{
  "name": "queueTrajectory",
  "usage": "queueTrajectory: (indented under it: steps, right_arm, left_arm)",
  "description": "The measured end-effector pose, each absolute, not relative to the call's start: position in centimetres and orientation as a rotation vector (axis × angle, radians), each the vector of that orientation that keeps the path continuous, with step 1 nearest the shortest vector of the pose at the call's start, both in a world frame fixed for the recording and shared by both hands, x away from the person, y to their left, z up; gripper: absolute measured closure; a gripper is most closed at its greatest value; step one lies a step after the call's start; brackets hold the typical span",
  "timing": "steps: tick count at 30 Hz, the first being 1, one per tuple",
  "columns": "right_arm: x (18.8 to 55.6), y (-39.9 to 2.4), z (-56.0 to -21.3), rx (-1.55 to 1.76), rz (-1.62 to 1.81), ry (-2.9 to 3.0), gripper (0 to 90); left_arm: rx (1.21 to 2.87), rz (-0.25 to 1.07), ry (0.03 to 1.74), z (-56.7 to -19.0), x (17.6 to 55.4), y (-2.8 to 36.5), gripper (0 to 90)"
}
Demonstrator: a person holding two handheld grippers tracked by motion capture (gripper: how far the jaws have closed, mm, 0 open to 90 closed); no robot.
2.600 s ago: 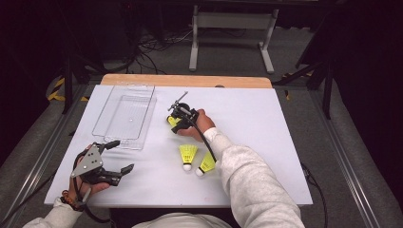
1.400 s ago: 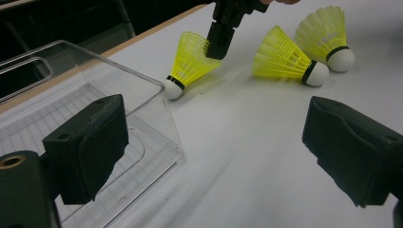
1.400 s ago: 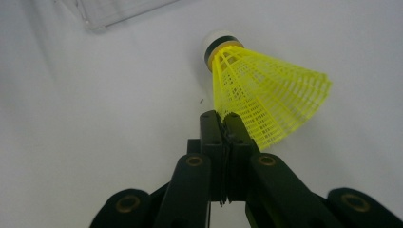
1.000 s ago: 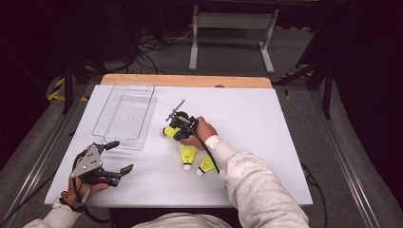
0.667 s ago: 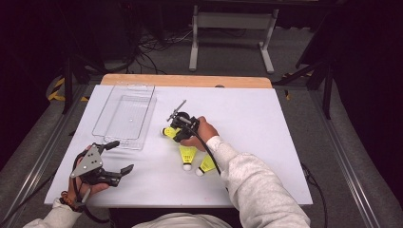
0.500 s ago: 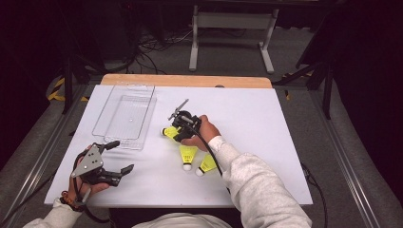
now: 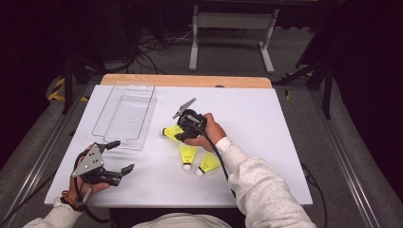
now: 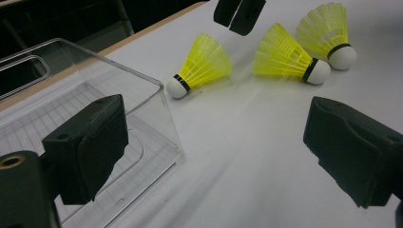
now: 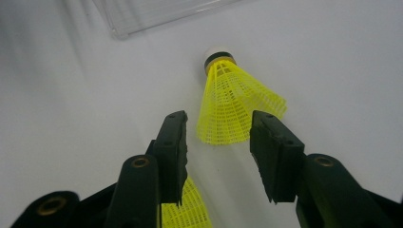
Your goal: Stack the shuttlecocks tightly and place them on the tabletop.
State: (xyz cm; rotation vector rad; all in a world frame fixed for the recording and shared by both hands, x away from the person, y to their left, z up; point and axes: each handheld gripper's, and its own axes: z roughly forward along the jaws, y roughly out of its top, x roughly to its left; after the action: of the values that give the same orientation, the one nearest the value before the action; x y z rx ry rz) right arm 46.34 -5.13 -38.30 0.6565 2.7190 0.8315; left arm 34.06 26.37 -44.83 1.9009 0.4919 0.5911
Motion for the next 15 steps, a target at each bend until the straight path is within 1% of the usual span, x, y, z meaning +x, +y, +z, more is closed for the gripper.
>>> queueTrajectory:
  steps: [8,15]
  right_arm:
    - [45.3,-6.8,-37.5,0.629,0.912,2.666,52.1]
    - [44.2,-8.6,-37.1,0.618,0.98,2.606,46.5]
  left_arm:
    - [1.904,0.592,0.491,-44.9,34.1,26.3,8.7]
    - [1.907,0.59,0.492,-44.9,34.1,26.3,8.7]
